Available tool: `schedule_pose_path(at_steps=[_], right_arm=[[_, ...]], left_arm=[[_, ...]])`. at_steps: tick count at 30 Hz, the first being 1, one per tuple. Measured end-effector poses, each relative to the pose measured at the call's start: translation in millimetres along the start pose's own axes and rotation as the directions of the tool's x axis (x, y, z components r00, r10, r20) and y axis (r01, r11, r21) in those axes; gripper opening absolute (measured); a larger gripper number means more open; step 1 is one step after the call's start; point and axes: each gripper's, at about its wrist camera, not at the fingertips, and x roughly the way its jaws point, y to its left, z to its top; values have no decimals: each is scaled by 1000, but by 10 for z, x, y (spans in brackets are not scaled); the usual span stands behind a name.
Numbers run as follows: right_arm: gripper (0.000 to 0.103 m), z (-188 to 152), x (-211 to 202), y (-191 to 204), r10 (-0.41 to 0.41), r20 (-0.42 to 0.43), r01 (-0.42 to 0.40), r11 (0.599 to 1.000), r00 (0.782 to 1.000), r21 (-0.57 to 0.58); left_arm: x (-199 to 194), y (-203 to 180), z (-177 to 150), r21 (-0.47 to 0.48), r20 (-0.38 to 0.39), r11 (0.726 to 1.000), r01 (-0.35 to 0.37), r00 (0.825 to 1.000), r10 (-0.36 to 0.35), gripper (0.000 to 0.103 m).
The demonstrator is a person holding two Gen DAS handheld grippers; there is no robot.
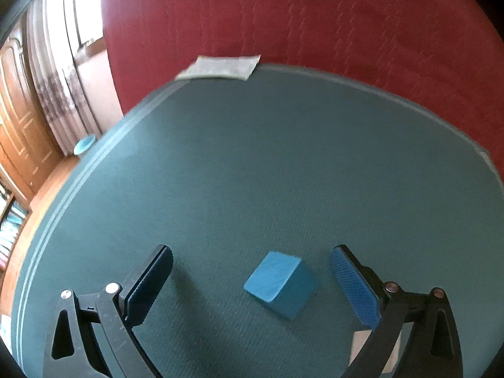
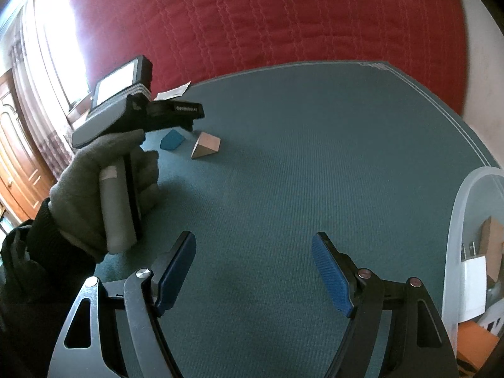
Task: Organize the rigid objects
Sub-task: 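Grasp the blue triangular block with the left gripper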
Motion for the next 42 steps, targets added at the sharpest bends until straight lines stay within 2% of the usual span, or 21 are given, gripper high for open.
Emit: schedule_pose_path(at_steps=[3,10,20,30,33,38,42], right_arm=[[77,3,-2,6,0,0,0,1000,1000,2],[77,-2,7,5,1,-1,-1,1000,1000,6],[77,-3,11,26,2,-5,-2,1000,1000,12],[77,0,25,14,5,-11,-4,1000,1000,18],[77,-4,37,3,3,-15,-3,1000,1000,21],[77,5,51,-8,-6,-20,7,999,1000,34],[77,7,70,-2,-19,-25,20,999,1000,27]], left_arm=[[-7,106,-10,-32,-4,999,-3,1000,2,102],[-57,274,-73,-42,-4,999,-8,1000,8,102],[-169,552,-232,2,6,999,38,999,-38,102],[-147,504,-204,54,3,998,32,999,-33,101],[-151,450,-182,94,19,994,47,999,-49,93],[-157,392,-152,169,37,977,131,990,-140,69],[-183,360,-174,207,42,964,169,982,-182,48]])
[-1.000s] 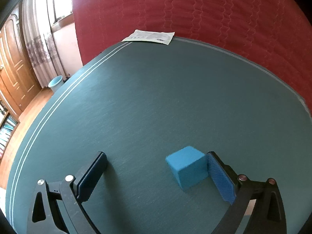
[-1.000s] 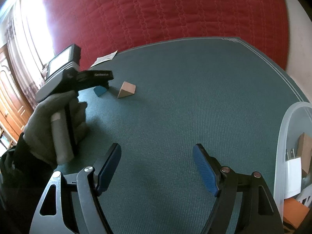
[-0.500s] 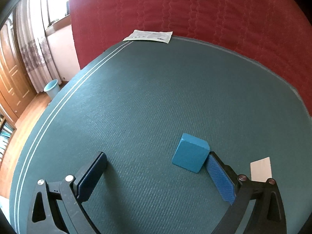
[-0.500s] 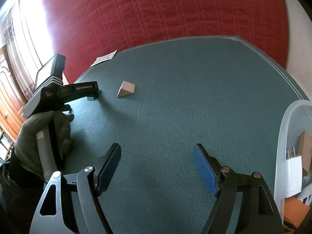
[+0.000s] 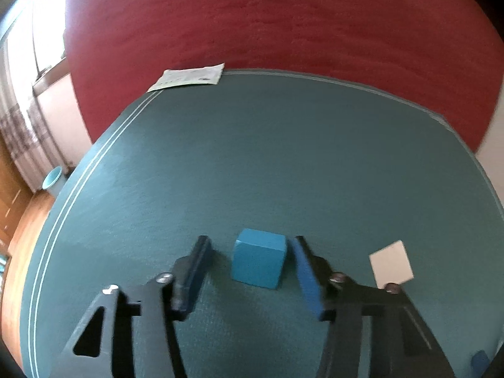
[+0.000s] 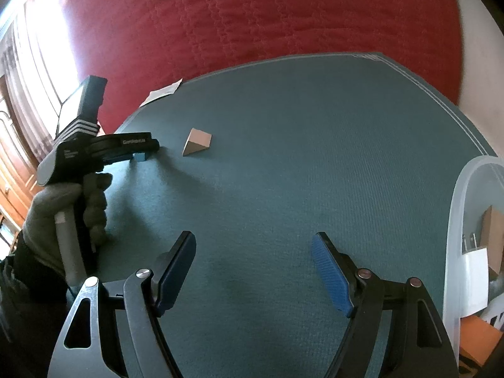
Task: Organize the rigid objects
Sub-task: 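Grasp the blue triangular block with the left gripper, then grasp the beige triangular block with the right gripper while the left gripper holds the blue block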
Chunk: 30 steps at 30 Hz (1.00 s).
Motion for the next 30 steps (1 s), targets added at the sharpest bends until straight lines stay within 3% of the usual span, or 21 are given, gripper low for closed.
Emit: schedule_pose_path(at_steps=[5,16,30], right_arm=[[77,11,21,33,-20,-11,20,1000,1000,-21],[77,234,153,107,-15,-45,14,1000,999,-10],[77,671,674,417,-97,-48,89,985,994,-145]], left_arm=[[-30,-13,-37,15,3,999,37,999,-37,32],[-250,91,-133,-23,22,997,76,997,-75,32],[-379,149,-200,-50,47,995,83,996,-81,32]])
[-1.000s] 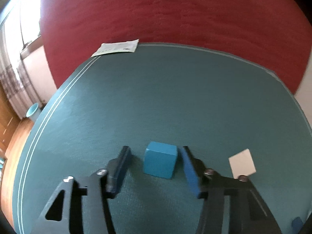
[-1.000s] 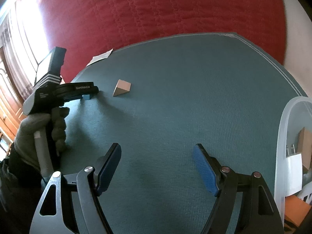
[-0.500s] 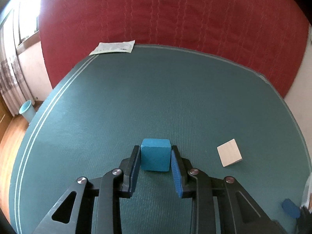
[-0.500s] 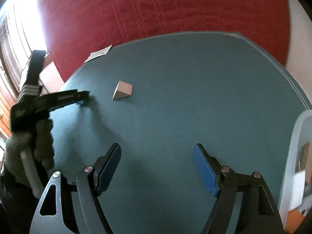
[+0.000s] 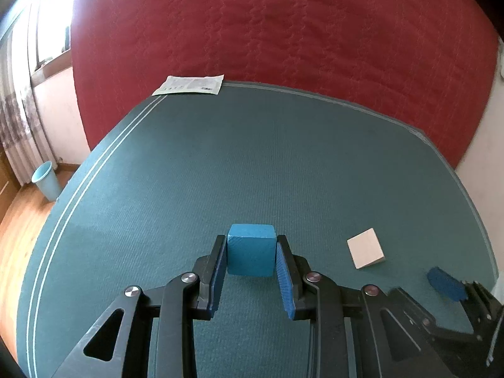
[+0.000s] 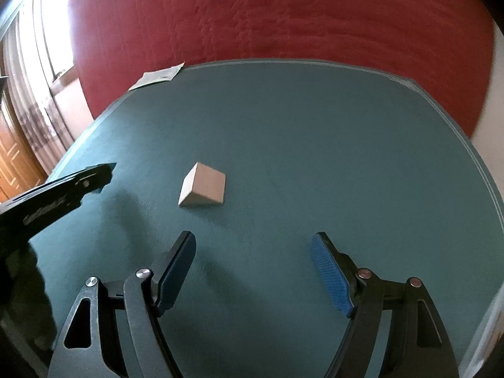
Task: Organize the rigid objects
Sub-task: 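Grasp the beige triangular block with the right gripper while the left gripper holds the blue block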
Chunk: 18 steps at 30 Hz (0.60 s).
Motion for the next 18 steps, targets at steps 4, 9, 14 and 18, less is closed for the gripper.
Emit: schedule_pose_path(at_steps=[4,9,14,18], right_arm=[[77,83,64,52,-16,-8,16,999,1000,-38],[77,174,156,152,-38,-16,36,994,999,-101],[77,235,178,184,-39,-10,37,988,999,-150],[77,314,231,222,-36,-1,36,980,999,-198]], left_arm=[[2,6,-43,-16,-20,1000,-1,1000,1,32],[-47,52,-62,-41,-26,999,2,1000,-3,32],[-44,66,-84,-53,-39,999,2,999,-4,32],[-53,83,-75,-58,-42,998,4,999,-6,32]])
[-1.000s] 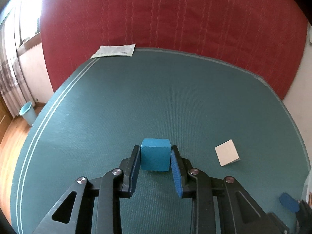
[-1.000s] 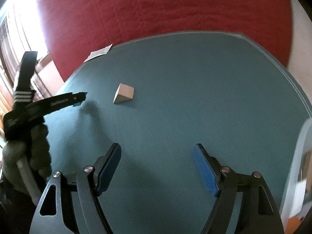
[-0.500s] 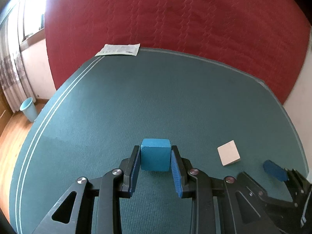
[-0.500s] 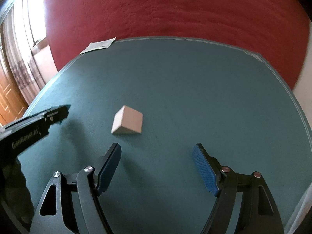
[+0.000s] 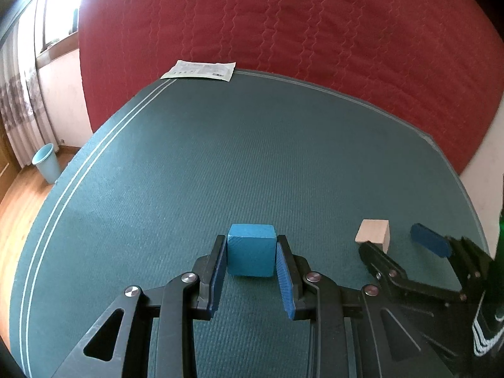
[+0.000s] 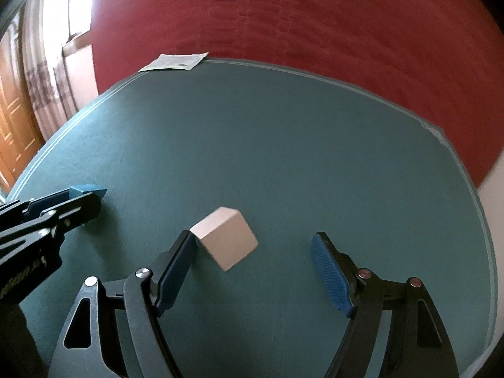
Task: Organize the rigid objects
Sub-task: 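Grasp the beige triangular block with the right gripper while the left gripper holds the blue block, then carry the beige block in the right gripper while the left gripper carries the blue block toward the bin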
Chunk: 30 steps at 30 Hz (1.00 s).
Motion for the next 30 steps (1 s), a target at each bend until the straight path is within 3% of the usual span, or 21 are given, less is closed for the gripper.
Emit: schedule_pose_path(at_steps=[6,11,13,30], right_arm=[[73,-53,-65,-57,23,3,-23,999,1000,-25],[53,-118,-170,-31,51,12,-51,998,999,-49],[41,-129,-195,10,57,13,-56,997,998,-61],[40,-441,-540,28,70,0,-70,997,998,35]], left_arm=[[25,13,13,-5,-9,1000,2,1000,-2,32],[27,-8,16,-4,-9,1000,1,1000,-1,32],[35,-8,22,-4,-10,1000,1,1000,-1,32],[-19,-148,27,37,26,999,5,1000,-5,32]])
